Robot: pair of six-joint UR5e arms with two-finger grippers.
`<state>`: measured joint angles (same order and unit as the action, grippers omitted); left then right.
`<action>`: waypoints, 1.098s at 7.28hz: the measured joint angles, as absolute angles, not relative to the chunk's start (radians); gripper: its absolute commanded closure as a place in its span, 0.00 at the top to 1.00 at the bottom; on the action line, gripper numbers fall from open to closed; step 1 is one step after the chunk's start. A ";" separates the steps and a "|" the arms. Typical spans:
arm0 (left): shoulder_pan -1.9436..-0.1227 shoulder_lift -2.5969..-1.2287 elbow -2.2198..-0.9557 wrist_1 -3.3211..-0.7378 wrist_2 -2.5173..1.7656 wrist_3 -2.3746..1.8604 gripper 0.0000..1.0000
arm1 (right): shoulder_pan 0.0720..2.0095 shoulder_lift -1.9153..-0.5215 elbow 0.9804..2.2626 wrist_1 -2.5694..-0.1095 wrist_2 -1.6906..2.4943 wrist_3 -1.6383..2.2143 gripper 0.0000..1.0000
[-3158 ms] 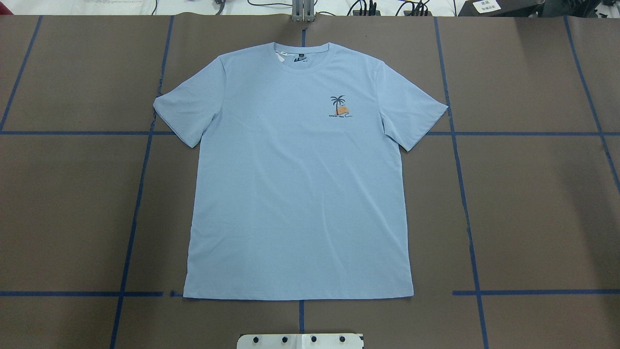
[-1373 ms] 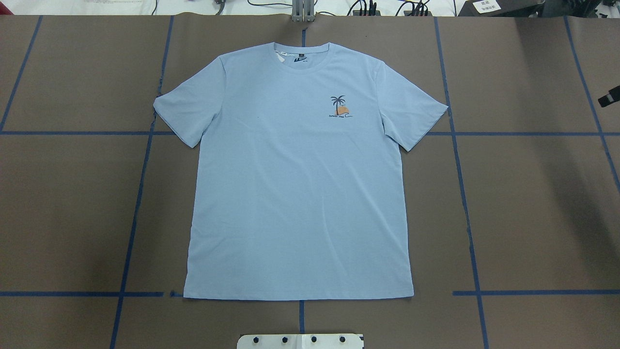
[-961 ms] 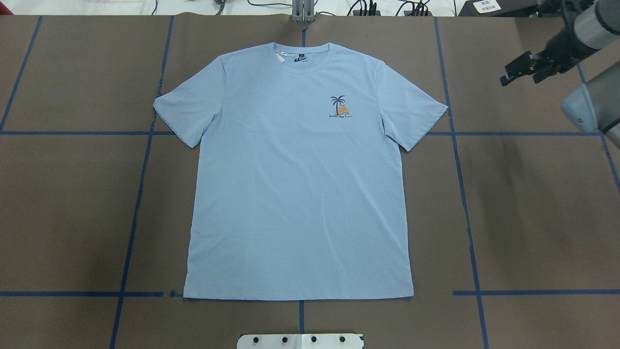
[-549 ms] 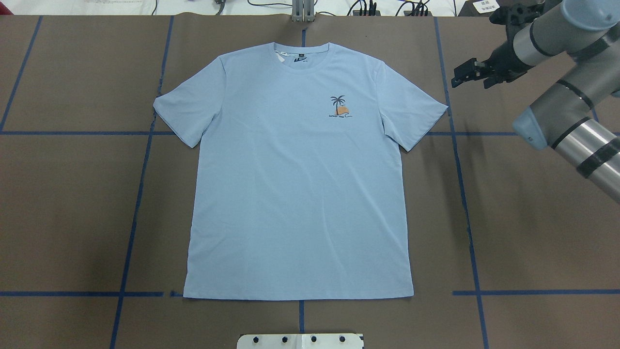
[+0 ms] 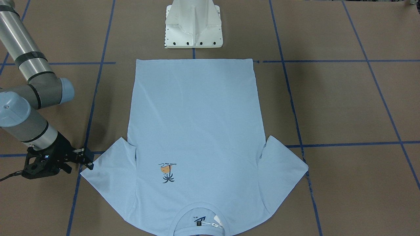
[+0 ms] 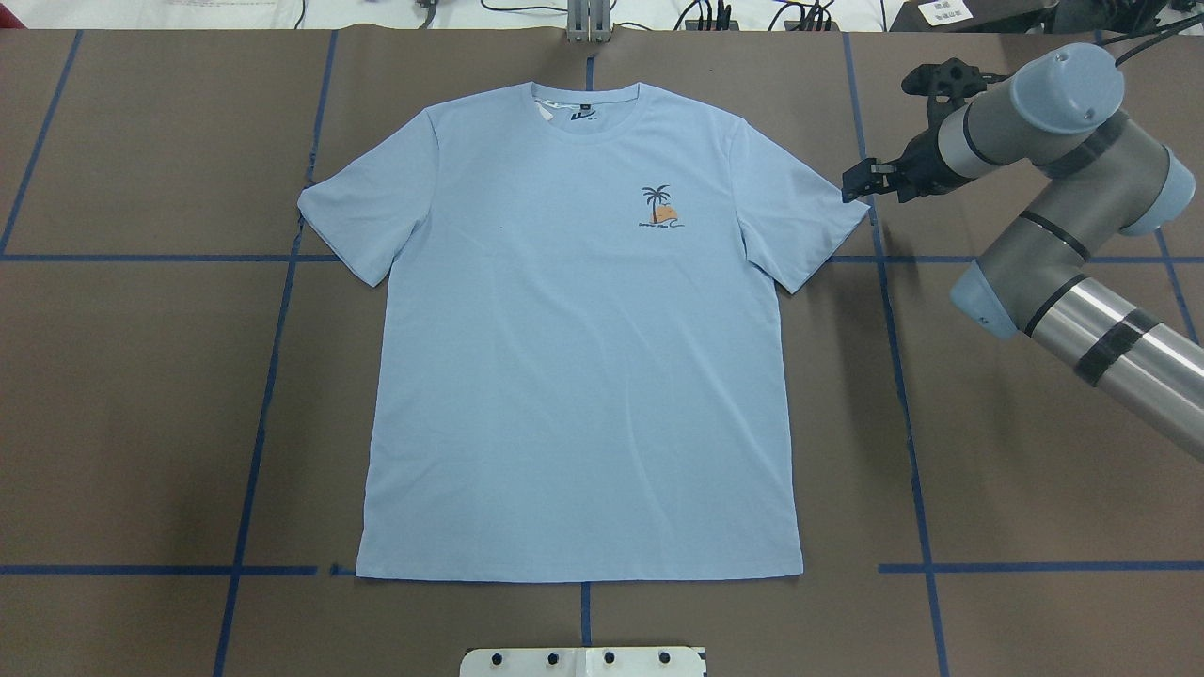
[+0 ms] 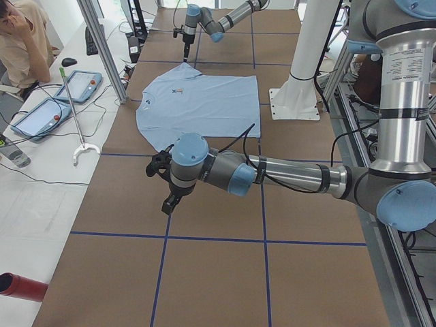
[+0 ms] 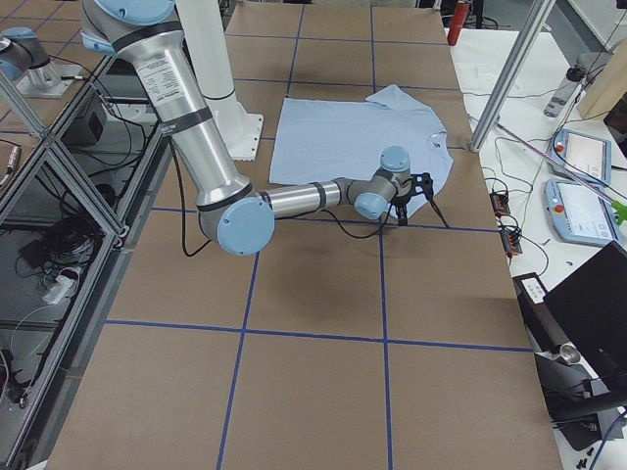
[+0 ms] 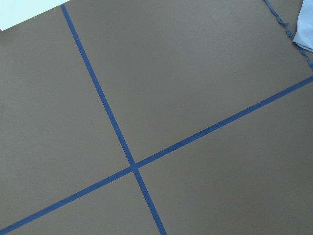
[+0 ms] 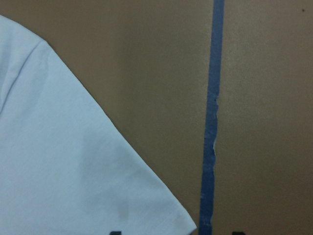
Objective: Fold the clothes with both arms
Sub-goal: 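Move the right gripper toward the shirt's sleeve nearest it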
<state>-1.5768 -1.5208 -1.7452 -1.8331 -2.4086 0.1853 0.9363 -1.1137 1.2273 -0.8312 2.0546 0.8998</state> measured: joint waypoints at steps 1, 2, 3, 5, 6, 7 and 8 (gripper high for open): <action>-1.577 -1.521 -1.747 -1.833 -2.409 0.185 1.00 | 0.927 -1.115 1.224 -0.831 2.041 0.900 0.67; -1.577 -1.520 -1.748 -1.833 -2.410 0.185 1.00 | 0.922 -1.116 1.223 -0.831 2.033 0.900 0.66; -1.577 -1.520 -1.749 -1.833 -2.410 0.185 1.00 | 0.919 -1.118 1.222 -0.831 2.029 0.900 0.65; -1.577 -1.517 -1.753 -1.832 -2.410 0.185 1.00 | 0.918 -1.119 1.217 -0.831 2.022 0.899 0.41; -1.578 -1.516 -1.754 -1.832 -2.410 0.185 1.00 | 0.917 -1.117 1.215 -0.831 2.016 0.899 0.33; -1.578 -1.515 -1.754 -1.832 -2.410 0.185 1.00 | 0.917 -1.116 1.214 -0.831 2.014 0.900 0.27; -1.578 -1.514 -1.755 -1.832 -2.411 0.186 1.00 | 0.917 -1.114 1.214 -0.831 2.013 0.900 0.10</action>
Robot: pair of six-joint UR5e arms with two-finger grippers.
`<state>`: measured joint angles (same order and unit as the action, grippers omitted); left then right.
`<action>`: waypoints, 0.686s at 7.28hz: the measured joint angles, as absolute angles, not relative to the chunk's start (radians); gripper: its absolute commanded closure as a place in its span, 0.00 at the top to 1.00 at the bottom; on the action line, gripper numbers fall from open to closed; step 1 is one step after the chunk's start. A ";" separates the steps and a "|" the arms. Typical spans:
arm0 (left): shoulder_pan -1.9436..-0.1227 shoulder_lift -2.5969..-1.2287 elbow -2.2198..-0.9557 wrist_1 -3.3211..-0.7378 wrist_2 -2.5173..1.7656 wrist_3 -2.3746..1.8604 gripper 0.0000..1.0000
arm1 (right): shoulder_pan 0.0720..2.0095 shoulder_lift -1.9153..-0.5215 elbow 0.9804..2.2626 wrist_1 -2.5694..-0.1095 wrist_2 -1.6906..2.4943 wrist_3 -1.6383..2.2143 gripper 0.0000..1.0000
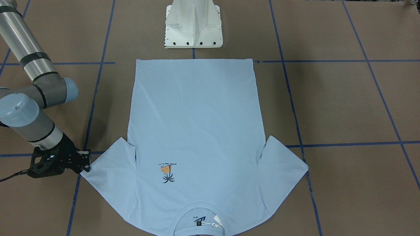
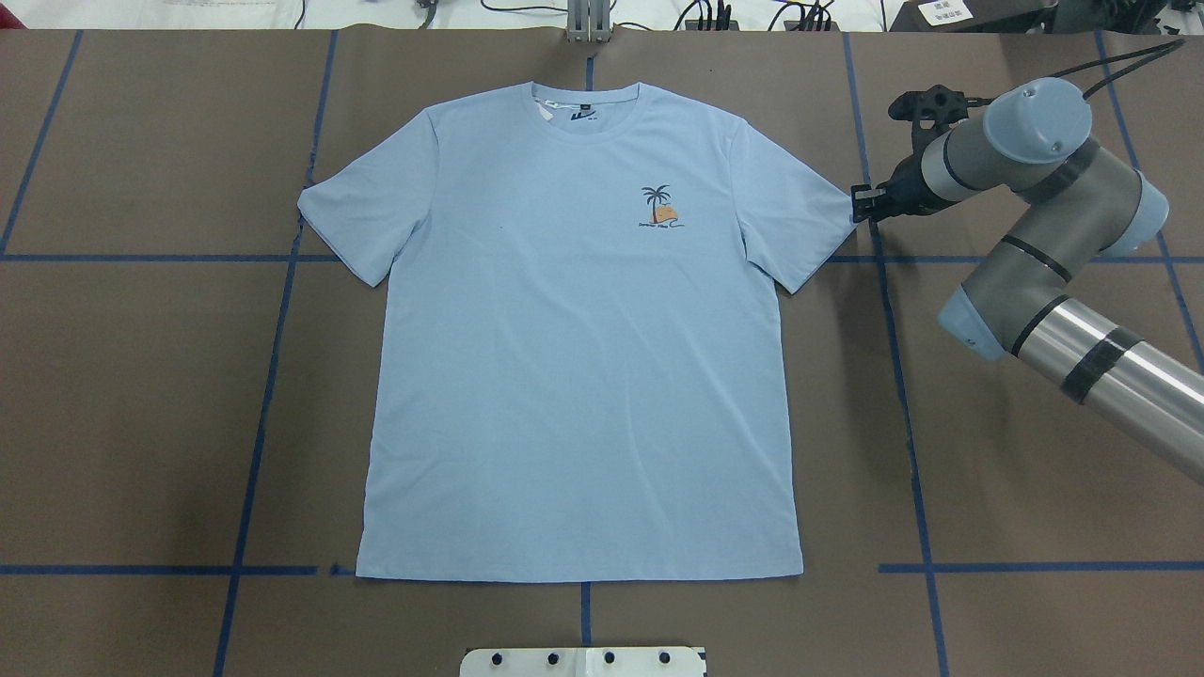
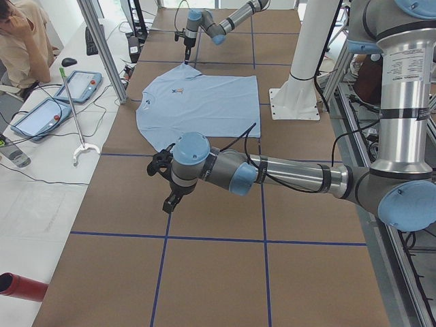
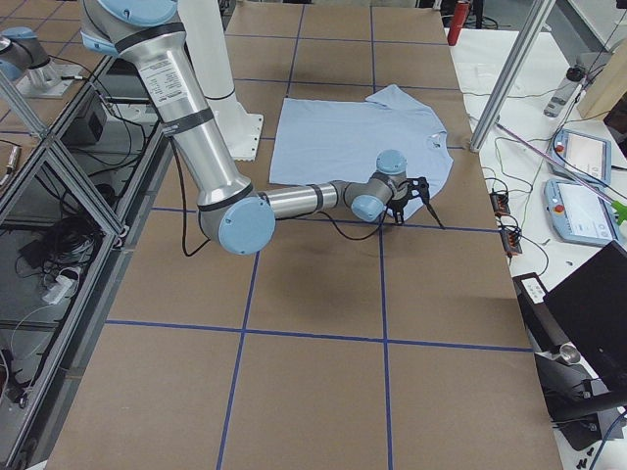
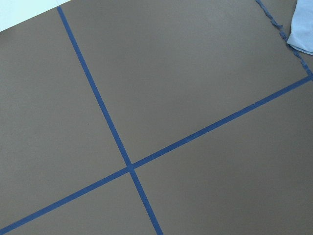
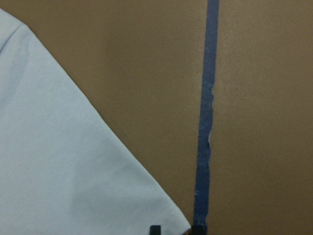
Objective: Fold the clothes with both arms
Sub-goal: 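Move the right gripper toward the shirt's sleeve nearest it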
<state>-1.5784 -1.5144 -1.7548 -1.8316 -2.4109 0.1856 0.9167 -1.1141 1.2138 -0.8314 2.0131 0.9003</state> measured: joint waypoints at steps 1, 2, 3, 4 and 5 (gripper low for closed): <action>-1.578 -1.514 -1.755 -1.832 -2.411 0.186 1.00 | 0.917 -1.113 1.214 -0.831 2.013 0.900 0.00; -1.578 -1.513 -1.756 -1.832 -2.411 0.187 1.00 | 0.917 -1.110 1.215 -0.831 2.013 0.900 0.00; -1.578 -1.513 -1.756 -1.833 -2.411 0.187 1.00 | 0.917 -1.104 1.217 -0.831 2.012 0.901 0.00; -1.578 -1.513 -1.756 -1.833 -2.411 0.187 1.00 | 0.917 -1.094 1.227 -0.834 2.010 0.906 0.00; -1.578 -1.513 -1.756 -1.833 -2.411 0.188 1.00 | 0.914 -1.081 1.244 -0.841 1.997 0.931 0.00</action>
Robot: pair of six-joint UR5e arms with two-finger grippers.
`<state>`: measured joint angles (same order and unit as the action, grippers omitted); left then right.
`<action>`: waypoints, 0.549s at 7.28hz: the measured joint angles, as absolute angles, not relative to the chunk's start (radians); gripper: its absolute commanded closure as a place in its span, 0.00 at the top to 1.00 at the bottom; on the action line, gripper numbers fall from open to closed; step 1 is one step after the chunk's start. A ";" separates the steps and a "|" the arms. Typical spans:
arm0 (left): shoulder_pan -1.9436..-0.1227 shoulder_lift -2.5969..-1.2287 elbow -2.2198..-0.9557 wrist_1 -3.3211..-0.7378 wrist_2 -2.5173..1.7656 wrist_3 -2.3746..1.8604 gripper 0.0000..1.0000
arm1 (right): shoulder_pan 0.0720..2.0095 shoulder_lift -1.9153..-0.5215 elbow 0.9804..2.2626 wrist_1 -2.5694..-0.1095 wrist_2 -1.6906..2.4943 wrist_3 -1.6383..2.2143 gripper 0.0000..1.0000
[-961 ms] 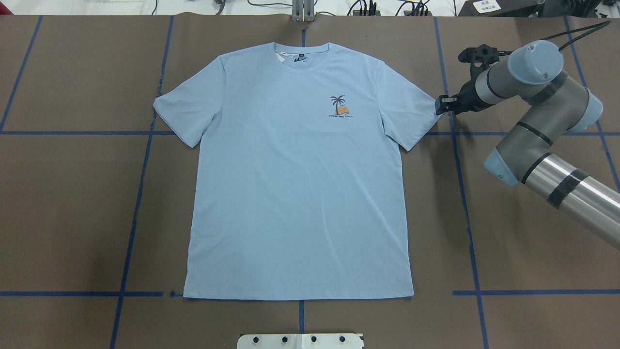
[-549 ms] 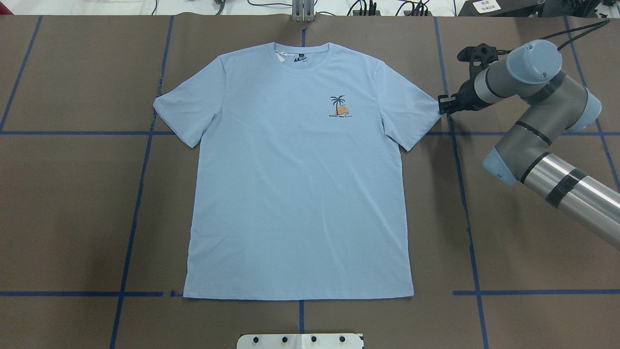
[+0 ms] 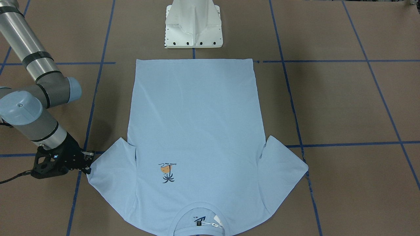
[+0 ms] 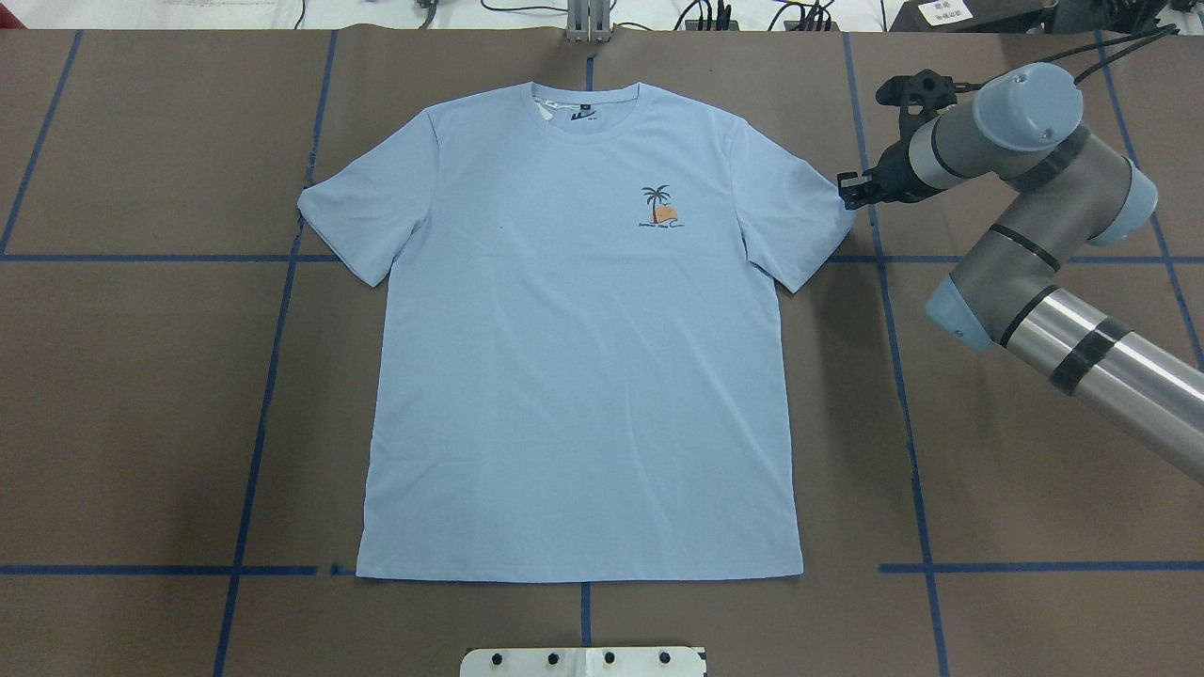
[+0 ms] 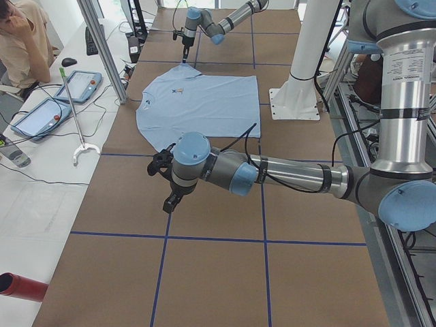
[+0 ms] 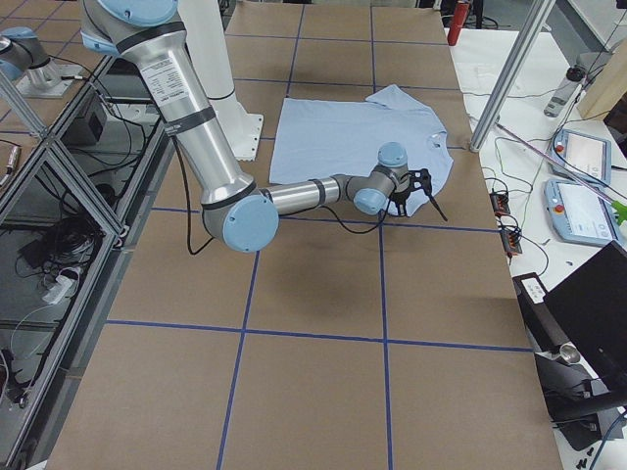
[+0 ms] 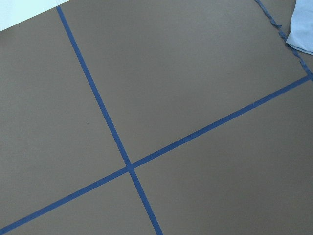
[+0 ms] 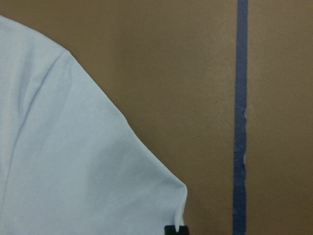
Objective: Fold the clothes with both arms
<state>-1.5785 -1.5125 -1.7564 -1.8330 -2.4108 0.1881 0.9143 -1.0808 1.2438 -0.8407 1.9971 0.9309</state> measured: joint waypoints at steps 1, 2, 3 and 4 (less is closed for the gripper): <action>-1.578 -1.513 -1.756 -1.833 -2.411 0.189 1.00 | 0.901 -1.060 1.256 -0.845 1.966 0.982 0.00; -1.578 -1.513 -1.756 -1.832 -2.411 0.189 1.00 | 0.865 -1.025 1.261 -0.863 1.911 1.046 0.00; -1.578 -1.513 -1.756 -1.832 -2.411 0.189 1.00 | 0.814 -0.969 1.261 -0.924 1.831 1.106 0.00; -1.578 -1.514 -1.756 -1.832 -2.411 0.189 1.00 | 0.761 -0.902 1.258 -1.014 1.744 1.151 0.00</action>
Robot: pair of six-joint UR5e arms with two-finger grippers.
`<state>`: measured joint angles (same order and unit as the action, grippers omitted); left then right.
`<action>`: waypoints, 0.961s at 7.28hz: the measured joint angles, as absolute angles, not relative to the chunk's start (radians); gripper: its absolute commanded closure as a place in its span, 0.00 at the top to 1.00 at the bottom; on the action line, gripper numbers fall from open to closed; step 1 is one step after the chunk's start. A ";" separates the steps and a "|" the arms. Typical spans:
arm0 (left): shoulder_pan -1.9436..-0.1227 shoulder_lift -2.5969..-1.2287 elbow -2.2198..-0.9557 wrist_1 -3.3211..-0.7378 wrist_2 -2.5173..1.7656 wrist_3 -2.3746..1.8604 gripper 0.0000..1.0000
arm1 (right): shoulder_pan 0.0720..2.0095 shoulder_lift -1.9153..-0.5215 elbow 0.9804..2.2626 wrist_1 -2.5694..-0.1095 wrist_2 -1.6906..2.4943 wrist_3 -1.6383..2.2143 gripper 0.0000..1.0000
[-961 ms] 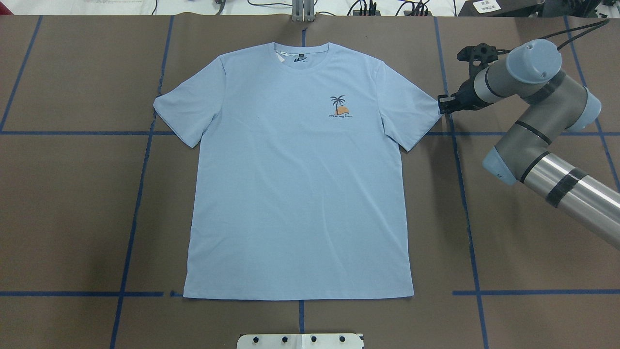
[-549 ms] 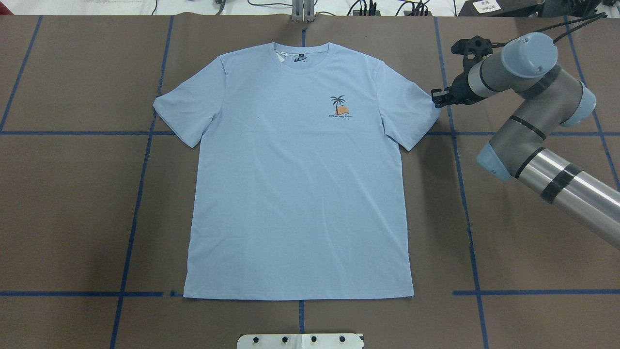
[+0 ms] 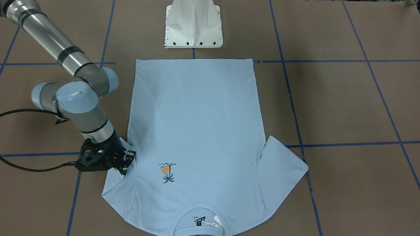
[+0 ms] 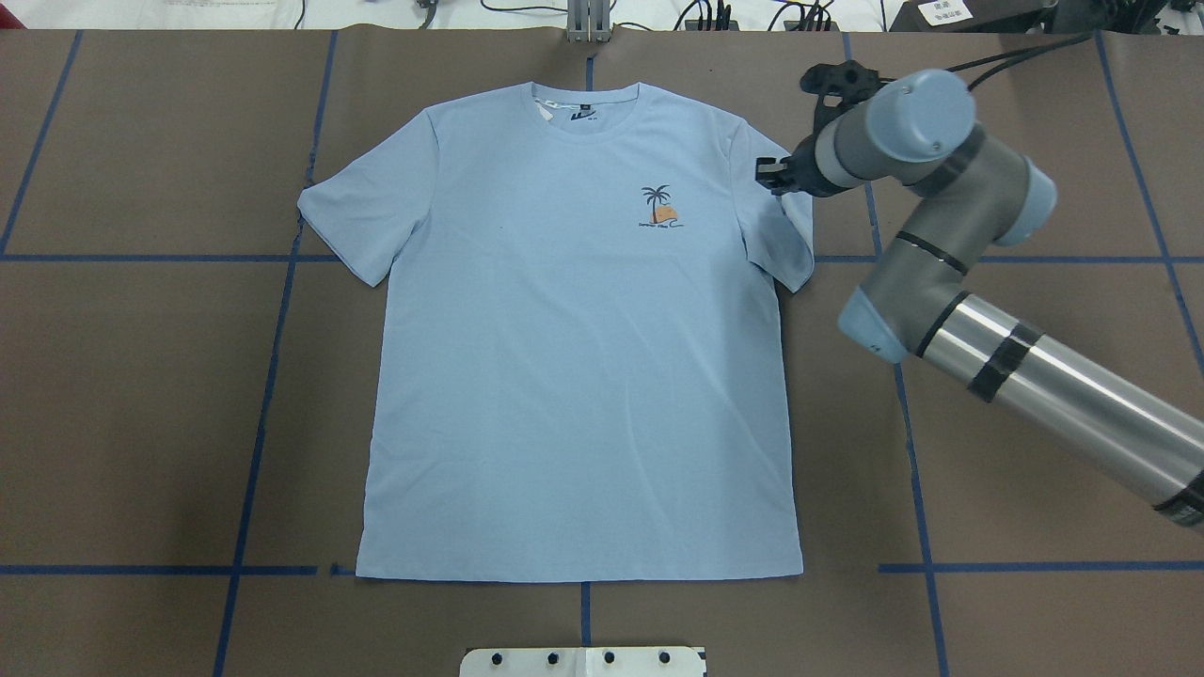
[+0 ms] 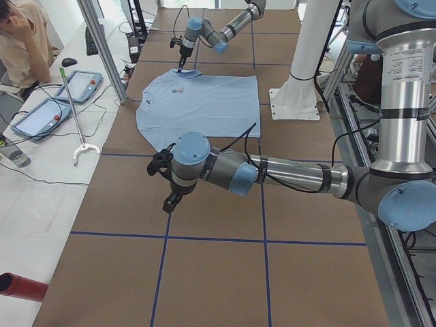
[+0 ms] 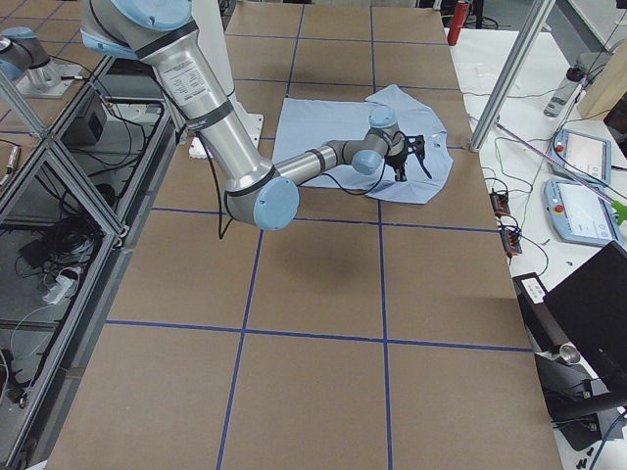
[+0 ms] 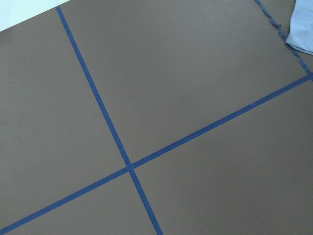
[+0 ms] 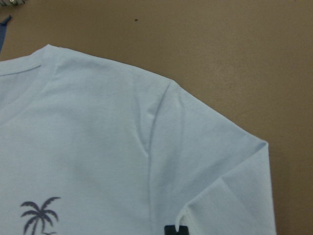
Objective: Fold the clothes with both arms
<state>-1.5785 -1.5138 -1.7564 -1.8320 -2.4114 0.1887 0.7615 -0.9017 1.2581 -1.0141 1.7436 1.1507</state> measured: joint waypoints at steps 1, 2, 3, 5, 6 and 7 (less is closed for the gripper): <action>-1.578 -1.514 -1.756 -1.832 -2.411 0.189 1.00 | 0.722 -0.846 1.250 -1.082 1.676 1.177 0.00; -1.578 -1.513 -1.756 -1.833 -2.411 0.189 1.00 | 0.701 -0.809 1.235 -1.113 1.640 1.188 0.00; -1.578 -1.513 -1.756 -1.833 -2.411 0.189 1.00 | 0.689 -0.784 1.213 -1.125 1.618 1.193 0.00; -1.578 -1.513 -1.757 -1.833 -2.411 0.189 1.00 | 0.677 -0.749 1.166 -1.130 1.591 1.195 0.99; -1.578 -1.513 -1.757 -1.833 -2.411 0.188 1.00 | 0.674 -0.743 1.157 -1.130 1.585 1.197 1.00; -1.578 -1.515 -1.757 -1.833 -2.411 0.187 1.00 | 0.671 -0.736 1.152 -1.132 1.583 1.202 1.00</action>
<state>-1.5777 -1.5151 -1.7569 -1.8331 -2.4114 0.1866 0.6711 -0.7362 1.1518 -1.1316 1.5827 1.2024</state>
